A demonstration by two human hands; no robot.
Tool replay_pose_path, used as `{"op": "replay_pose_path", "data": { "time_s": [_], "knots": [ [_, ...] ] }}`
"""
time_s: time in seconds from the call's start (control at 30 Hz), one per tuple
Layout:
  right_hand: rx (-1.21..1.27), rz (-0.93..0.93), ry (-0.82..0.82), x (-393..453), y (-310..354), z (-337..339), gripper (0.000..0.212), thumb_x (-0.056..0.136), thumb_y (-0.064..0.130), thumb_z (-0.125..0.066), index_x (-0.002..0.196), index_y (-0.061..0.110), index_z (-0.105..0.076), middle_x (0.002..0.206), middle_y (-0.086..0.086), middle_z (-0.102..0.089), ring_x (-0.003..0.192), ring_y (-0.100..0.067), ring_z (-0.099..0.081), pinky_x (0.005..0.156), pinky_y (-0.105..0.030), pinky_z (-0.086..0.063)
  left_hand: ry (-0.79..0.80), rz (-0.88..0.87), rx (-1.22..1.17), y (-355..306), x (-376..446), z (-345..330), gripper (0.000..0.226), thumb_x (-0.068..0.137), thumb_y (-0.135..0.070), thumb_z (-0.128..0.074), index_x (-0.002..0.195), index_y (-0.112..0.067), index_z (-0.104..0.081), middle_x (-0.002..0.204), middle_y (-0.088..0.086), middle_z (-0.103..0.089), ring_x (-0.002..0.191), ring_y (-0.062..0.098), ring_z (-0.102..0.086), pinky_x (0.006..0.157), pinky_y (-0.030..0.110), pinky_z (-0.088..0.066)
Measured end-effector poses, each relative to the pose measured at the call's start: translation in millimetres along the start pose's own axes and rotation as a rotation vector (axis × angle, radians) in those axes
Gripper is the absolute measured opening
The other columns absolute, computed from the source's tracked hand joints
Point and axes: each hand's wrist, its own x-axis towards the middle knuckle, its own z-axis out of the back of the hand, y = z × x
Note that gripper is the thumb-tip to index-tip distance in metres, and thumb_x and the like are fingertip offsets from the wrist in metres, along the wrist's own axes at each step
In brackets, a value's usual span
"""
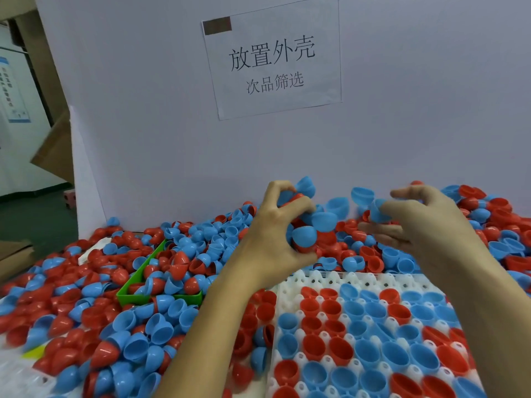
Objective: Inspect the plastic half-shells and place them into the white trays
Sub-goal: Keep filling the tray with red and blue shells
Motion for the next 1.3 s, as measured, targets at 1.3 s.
{"op": "replay_pose_path", "data": {
  "time_s": [1.3],
  "knots": [
    [-0.478, 0.333, 0.179, -31.1, -25.1, -83.0, 0.010, 0.092, 0.019, -0.066, 0.100, 0.025, -0.066, 0.071, 0.003, -0.073, 0.067, -0.020, -0.072, 0.056, -0.031, -0.059, -0.633, 0.361, -0.229, 10.2, 4.3, 4.0, 0.034, 0.073, -0.009, -0.082, 0.094, -0.019, -0.057, 0.103, -0.010, -0.036, 0.080, 0.008, -0.057, 0.061, 0.002, -0.045]
  ]
}}
